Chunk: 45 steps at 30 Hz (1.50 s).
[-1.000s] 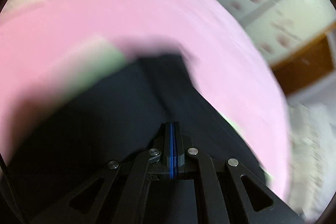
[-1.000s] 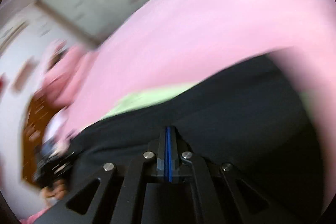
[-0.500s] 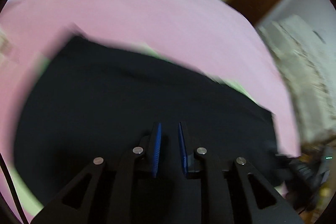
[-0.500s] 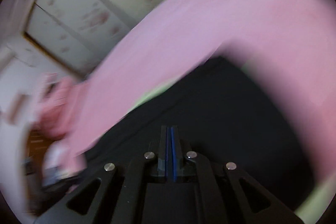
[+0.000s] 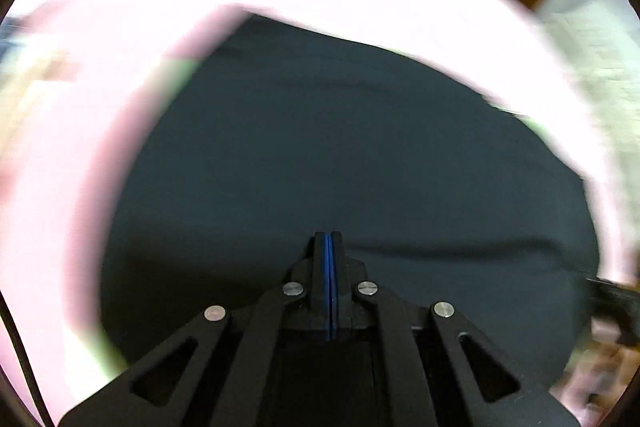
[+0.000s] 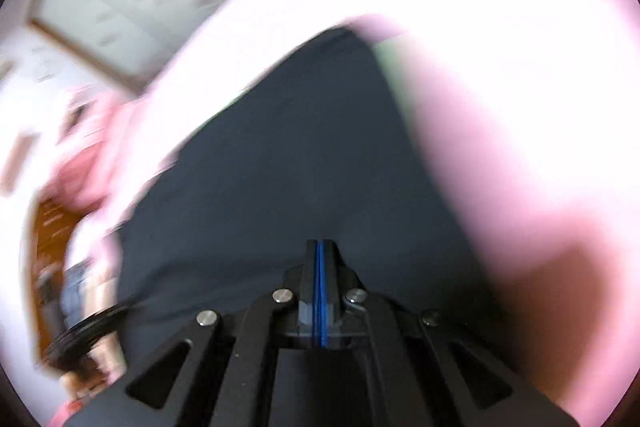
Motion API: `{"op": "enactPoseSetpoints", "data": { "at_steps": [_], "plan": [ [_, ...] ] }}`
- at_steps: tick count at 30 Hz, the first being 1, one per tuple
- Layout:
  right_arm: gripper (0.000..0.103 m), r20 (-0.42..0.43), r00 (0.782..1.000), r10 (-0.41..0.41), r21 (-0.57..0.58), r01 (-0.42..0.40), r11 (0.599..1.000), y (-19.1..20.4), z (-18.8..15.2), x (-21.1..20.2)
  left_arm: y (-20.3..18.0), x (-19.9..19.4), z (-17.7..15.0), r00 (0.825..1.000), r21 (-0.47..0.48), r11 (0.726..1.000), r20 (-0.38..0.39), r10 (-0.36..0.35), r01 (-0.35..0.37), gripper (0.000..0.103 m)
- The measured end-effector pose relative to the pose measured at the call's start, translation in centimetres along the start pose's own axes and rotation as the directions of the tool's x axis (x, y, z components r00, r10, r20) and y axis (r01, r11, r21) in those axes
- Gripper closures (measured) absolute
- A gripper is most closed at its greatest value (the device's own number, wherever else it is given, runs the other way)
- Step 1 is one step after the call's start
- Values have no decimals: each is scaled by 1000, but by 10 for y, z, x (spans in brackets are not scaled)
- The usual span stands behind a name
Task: Fold large clothes
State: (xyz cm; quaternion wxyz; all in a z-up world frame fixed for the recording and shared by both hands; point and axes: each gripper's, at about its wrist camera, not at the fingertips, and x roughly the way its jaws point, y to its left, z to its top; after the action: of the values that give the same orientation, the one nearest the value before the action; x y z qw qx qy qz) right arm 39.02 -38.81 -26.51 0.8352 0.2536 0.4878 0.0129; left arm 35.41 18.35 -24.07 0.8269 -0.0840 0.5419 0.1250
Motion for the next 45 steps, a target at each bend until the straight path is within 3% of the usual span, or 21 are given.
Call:
{"op": "enactPoseSetpoints", "data": {
  "at_steps": [2,3,5,9,12,14,16,17,19,20,22,23,25,27,28,29,31,34,37,41,45],
  "plan": [
    [103,31,990,-137,-7,138,990,-16,9,-16,35,0,-1,990,-37,989,-5,140,-140,102],
    [103,67,953,-296,-12,298,955,-22,12,-28,43,-1,-1,990,-65,988,-19,139,-140,102],
    [103,97,926,-364,21,363,931,-23,10,-45,57,-18,-8,996,-140,986,-17,87,-88,102],
    [103,235,959,-160,55,152,987,10,-14,-82,29,-60,-34,998,-130,990,23,-54,57,101],
    [103,135,990,45,-12,-43,999,46,-53,-78,-17,-76,-75,964,-111,959,-18,-265,262,100],
    [103,-31,970,241,72,-239,968,73,-84,-45,-75,-67,-94,917,-153,916,-91,-388,372,100],
    [103,-139,934,329,132,-311,941,90,-107,-21,-98,-56,-121,865,-226,868,-152,-479,441,100],
    [103,-189,918,349,159,-322,933,95,-117,-10,-104,-51,-129,853,-240,860,-171,-494,450,100],
    [103,-312,868,387,172,-350,921,100,-128,8,-115,-49,-144,872,-200,883,-173,-458,424,100],
    [103,-341,865,367,146,-337,930,103,-133,12,-114,-47,-145,888,-168,899,-161,-431,405,100],
    [103,-384,879,283,58,-283,957,79,-128,12,-100,-42,-144,910,-139,919,-146,-387,369,102],
    [103,-381,885,268,46,-271,961,61,-119,9,-94,-39,-143,904,-152,912,-147,-402,381,102],
    [103,-354,903,242,53,-239,970,25,-102,-6,-67,-36,-136,932,-160,935,-131,-337,316,102],
    [103,-321,933,163,61,-151,987,-18,-81,-28,-37,-36,-129,969,-158,967,-113,-219,200,102],
    [103,-296,952,78,42,-69,997,-31,-69,-38,-16,-38,-127,989,-165,983,-104,-104,86,102],
    [103,-263,965,9,28,-2,1000,-48,-58,-51,-1,-38,-125,994,-183,983,-101,-51,31,102],
    [103,-216,973,-78,47,90,995,-73,-39,-72,33,-33,-123,989,-235,968,-133,63,-94,98],
    [103,-195,972,-128,98,149,984,-89,-26,-83,55,-24,-128,957,-230,941,-208,202,-249,97],
    [103,-128,946,-297,66,307,949,-70,-20,-91,62,-25,-139,968,-280,937,-197,158,-210,97],
    [103,-79,988,-136,56,141,988,-27,-17,-87,81,-16,-139,965,-227,946,-181,191,-230,98],
    [103,-132,991,-6,-52,-1,999,28,-23,-59,64,-2,-147,965,-224,946,-167,202,-236,98]
  ]
}}
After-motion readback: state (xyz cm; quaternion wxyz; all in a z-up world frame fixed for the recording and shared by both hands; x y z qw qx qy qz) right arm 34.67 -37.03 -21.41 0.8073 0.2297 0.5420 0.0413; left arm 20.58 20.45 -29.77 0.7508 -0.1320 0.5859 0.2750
